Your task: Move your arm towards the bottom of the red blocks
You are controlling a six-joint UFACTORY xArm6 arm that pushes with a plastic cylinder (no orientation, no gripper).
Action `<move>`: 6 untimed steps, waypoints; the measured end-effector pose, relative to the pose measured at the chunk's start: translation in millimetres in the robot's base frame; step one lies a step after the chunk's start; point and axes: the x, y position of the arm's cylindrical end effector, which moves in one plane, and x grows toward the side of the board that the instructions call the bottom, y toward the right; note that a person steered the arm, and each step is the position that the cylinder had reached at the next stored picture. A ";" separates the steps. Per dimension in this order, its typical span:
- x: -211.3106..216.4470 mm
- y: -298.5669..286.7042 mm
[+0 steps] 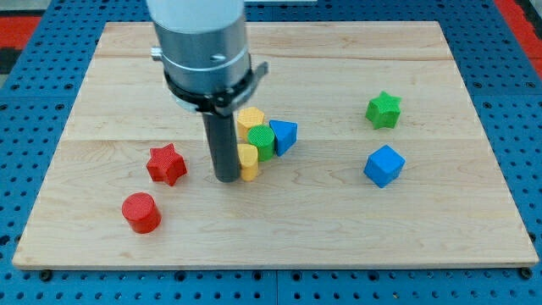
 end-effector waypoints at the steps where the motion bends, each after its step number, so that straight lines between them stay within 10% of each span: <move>1: 1.1 34.4; 4: 80.4 29.3; 6: 99.9 -80.7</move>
